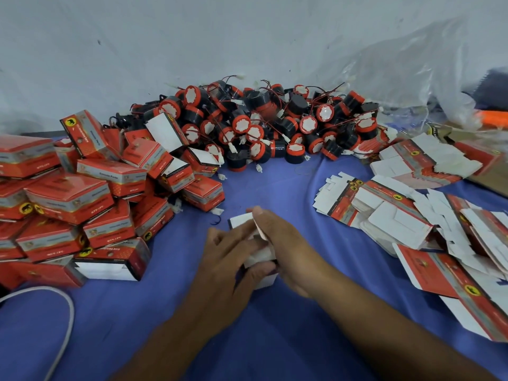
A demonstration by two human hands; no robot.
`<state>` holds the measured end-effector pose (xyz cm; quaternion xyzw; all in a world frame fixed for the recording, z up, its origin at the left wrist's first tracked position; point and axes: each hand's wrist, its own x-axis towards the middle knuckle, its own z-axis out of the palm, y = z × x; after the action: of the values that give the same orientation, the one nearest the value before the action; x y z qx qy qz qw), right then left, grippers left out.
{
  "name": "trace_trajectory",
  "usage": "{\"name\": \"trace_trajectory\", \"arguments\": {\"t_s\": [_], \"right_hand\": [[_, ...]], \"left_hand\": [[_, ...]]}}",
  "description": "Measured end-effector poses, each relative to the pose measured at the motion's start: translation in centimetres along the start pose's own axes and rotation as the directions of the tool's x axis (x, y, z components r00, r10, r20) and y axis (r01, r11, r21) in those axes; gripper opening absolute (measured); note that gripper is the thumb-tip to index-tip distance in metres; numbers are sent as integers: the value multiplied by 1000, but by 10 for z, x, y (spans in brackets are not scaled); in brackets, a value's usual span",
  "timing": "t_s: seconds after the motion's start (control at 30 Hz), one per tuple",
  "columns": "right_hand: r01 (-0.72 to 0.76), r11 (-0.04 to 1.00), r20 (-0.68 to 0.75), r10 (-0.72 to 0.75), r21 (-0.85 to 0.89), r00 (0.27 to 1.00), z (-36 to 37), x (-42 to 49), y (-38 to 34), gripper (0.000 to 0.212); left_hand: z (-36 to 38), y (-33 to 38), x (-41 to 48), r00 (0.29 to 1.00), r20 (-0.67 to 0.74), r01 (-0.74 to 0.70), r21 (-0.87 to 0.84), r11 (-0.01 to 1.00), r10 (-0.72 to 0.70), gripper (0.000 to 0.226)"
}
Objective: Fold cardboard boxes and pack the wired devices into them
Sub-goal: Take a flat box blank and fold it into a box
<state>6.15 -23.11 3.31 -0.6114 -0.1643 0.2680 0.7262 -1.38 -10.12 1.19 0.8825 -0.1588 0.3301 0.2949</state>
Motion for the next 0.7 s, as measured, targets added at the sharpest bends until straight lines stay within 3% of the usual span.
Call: {"name": "trace_trajectory", "arguments": {"t_s": [0.07, 0.13, 0.2, 0.3, 0.4, 0.57, 0.7], "right_hand": [[51, 997, 85, -56, 62, 995, -2, -2, -5, 28], [47, 993, 164, -64, 109, 984, -5, -2, -8, 29], [33, 993, 211, -56, 112, 976, -7, -2, -9, 31], [37, 995, 216, -57, 97, 975, -8, -2, -7, 29], [14, 996, 213, -34, 91, 976, -7, -3, -6, 35], [34, 999, 174, -40, 38, 984, -3, -4, -7, 55], [34, 999, 162, -34, -2, 986, -4, -2, -4, 48]], "left_hand": [[-4, 3, -2, 984, 53, 177, -178, 968, -170, 45], [-6, 1, -3, 939, 90, 340, -370, 864, -331, 63], [-6, -3, -3, 919, 107, 391, -360, 847, -378, 74], [-5, -6, -2, 947, 113, 319, -207, 925, -302, 63], [-5, -7, -1, 964, 98, 260, -172, 950, -246, 53], [-9, -3, -1, 959, 7, 277, -220, 935, -282, 71], [-8, -3, 1, 966, 46, 258, -192, 947, -254, 70]]}}
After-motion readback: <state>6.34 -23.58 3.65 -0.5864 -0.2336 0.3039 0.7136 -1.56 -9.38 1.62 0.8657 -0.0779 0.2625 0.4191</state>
